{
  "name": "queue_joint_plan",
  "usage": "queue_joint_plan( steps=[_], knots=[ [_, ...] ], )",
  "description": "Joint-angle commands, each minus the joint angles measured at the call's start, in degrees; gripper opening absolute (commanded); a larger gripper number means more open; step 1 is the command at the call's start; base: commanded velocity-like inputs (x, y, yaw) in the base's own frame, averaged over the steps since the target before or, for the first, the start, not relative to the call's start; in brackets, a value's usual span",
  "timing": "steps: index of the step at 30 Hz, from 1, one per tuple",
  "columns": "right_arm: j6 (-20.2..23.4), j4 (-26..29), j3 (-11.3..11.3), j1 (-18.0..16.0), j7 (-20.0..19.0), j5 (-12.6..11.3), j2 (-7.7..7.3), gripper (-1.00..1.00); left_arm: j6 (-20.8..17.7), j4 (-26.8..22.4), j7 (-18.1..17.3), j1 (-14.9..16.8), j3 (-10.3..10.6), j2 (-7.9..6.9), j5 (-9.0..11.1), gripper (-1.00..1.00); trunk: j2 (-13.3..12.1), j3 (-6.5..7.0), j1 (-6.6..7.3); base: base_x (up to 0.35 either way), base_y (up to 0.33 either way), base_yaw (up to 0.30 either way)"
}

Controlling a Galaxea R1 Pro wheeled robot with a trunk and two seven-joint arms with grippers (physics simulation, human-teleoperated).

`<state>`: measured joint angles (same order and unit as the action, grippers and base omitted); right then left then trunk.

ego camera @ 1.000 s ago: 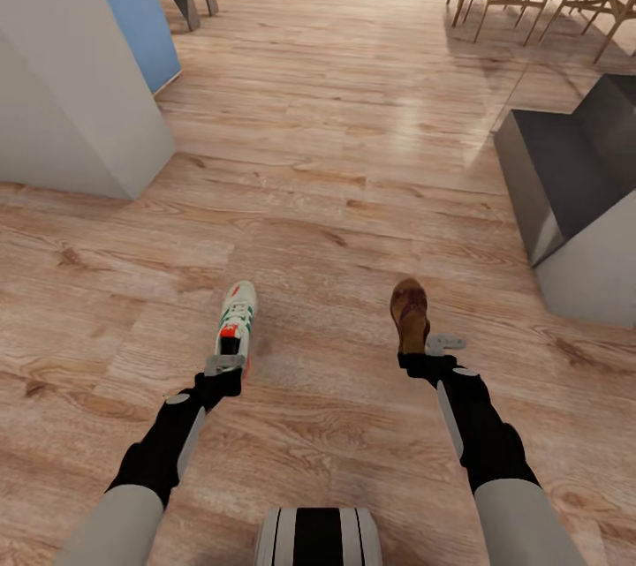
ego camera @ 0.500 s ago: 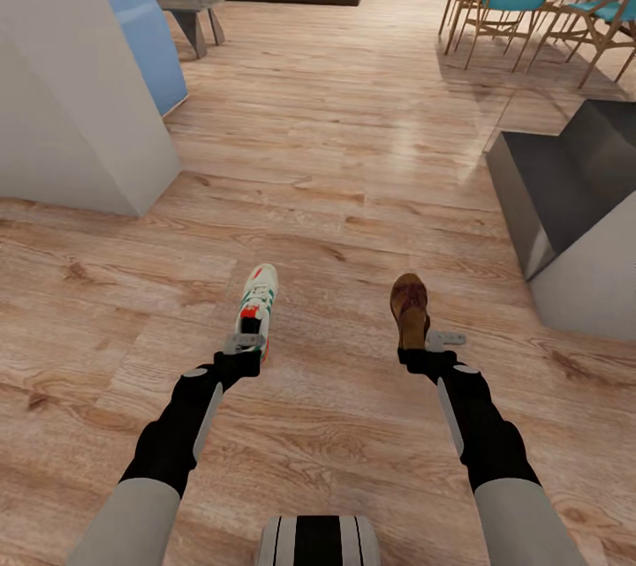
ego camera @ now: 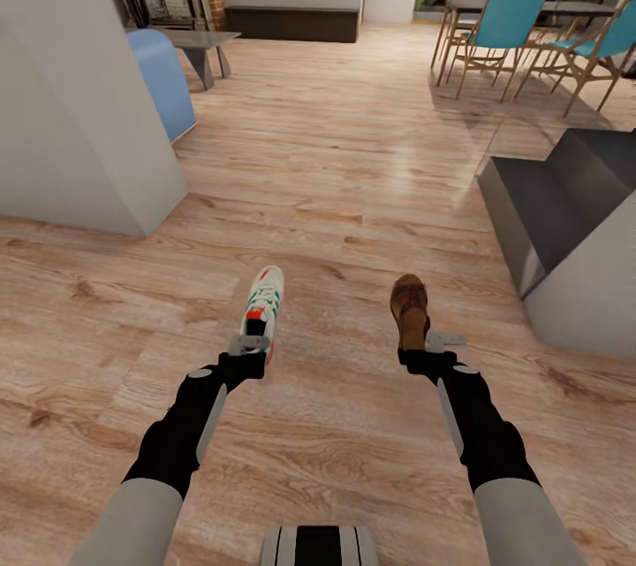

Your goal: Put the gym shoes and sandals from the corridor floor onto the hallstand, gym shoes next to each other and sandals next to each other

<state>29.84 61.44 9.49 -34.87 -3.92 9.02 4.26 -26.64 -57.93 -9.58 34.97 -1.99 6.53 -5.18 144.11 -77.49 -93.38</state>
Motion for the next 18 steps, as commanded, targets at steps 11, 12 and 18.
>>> queue_joint_plan(
  steps=[11, 12, 18],
  knots=[
    [0.3, 0.08, 0.18, -0.02, -0.3, 0.47, 0.07, -1.0, -0.25, -0.06, -0.43, 0.01, -0.21, 0.06, -0.6, -1.0, -0.14, 3.44, 0.29, 0.0, 0.0, 0.0],
    [0.29, 0.08, 0.18, -0.02, -0.3, 0.47, 0.07, -1.0, -0.25, -0.07, -0.43, 0.01, -0.21, 0.06, -0.59, -1.0, -0.15, 3.76, 0.31, 0.0, 0.0, 0.0],
    [0.3, 0.08, 0.18, -0.02, -0.31, 0.47, 0.09, -1.0, -0.25, -0.03, -0.43, 0.01, -0.21, 0.06, -0.55, -1.0, -0.23, 5.65, 0.47, 0.0, 0.0, 0.0]
  ],
)
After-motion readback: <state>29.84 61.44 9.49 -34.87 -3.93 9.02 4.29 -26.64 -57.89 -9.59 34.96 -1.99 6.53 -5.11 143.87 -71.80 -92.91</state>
